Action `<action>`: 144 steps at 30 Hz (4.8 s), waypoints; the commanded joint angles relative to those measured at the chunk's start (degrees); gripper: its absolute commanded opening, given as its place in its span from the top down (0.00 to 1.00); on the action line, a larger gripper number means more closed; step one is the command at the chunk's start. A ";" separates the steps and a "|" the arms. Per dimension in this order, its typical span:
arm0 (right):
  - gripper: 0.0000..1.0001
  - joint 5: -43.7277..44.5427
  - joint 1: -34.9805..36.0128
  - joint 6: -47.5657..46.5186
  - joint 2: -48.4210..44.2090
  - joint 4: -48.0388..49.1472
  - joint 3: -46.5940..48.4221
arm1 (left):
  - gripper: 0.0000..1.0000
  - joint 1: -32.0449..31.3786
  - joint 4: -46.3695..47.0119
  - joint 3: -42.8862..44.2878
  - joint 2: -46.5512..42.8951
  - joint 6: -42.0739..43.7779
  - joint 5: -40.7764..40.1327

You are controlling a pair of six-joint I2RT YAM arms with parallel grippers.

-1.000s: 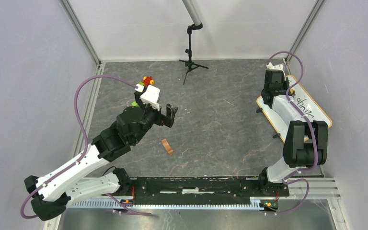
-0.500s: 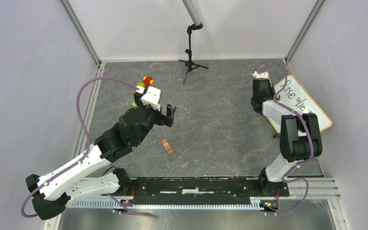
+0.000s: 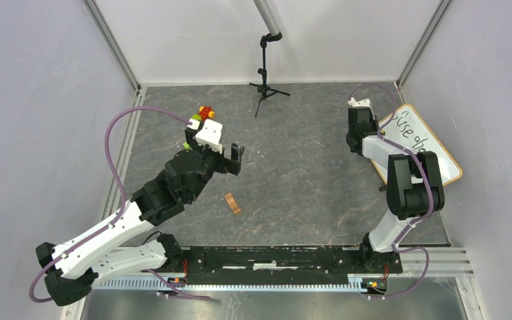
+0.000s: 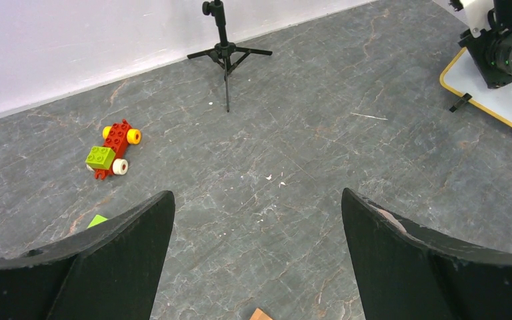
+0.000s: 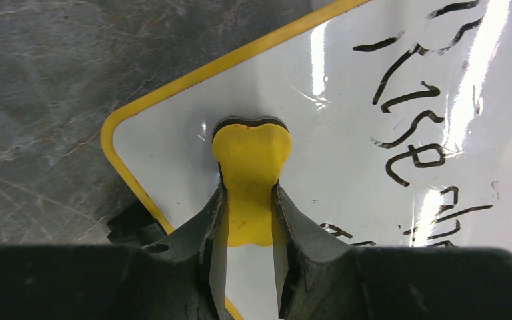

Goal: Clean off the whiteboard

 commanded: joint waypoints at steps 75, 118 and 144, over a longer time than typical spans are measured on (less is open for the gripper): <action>0.80 5.15 -6.81 7.26 -26.63 10.62 -23.58 | 0.00 -3.28 3.50 -0.99 -2.17 1.73 -1.51; 0.77 0.73 -9.44 -5.80 -18.29 11.47 -2.84 | 0.00 -3.90 4.11 -1.44 -1.93 2.91 -3.45; 0.78 -7.55 -11.28 -6.95 -5.22 10.52 -0.18 | 0.00 -3.88 4.29 -1.62 -0.54 3.14 -3.80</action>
